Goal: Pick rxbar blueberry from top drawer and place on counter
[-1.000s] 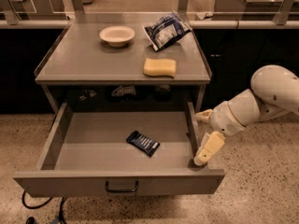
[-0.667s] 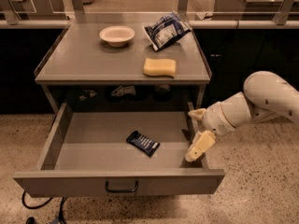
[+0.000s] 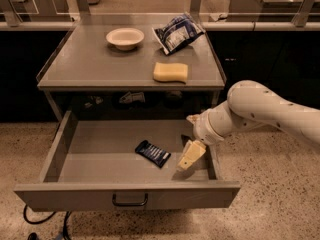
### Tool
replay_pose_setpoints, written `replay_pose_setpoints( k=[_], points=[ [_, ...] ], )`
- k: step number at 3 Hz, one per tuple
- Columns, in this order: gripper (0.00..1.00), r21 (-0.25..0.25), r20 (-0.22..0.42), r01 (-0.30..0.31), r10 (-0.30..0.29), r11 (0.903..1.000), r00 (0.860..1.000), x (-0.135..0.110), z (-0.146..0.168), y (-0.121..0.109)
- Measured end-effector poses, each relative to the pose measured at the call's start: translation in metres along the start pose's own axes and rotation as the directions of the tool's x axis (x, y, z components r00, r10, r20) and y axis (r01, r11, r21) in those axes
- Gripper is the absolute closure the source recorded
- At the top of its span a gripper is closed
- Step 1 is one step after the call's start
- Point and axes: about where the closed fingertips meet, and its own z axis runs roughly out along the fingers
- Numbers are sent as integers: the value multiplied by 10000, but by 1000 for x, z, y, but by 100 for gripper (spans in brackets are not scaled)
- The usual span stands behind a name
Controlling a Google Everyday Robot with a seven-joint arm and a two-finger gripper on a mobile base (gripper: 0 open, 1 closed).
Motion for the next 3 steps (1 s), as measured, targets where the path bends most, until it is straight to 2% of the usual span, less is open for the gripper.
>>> replay_pose_setpoints(
  k=[1, 2, 3],
  points=[
    [0, -1, 2, 0, 0, 10000, 10000, 0, 0, 0],
    [0, -448, 1037, 117, -70, 9989, 9946, -8, 3, 1],
    [0, -1059, 3167, 526, -165, 9930, 9484, -48, 4, 8]
  ],
)
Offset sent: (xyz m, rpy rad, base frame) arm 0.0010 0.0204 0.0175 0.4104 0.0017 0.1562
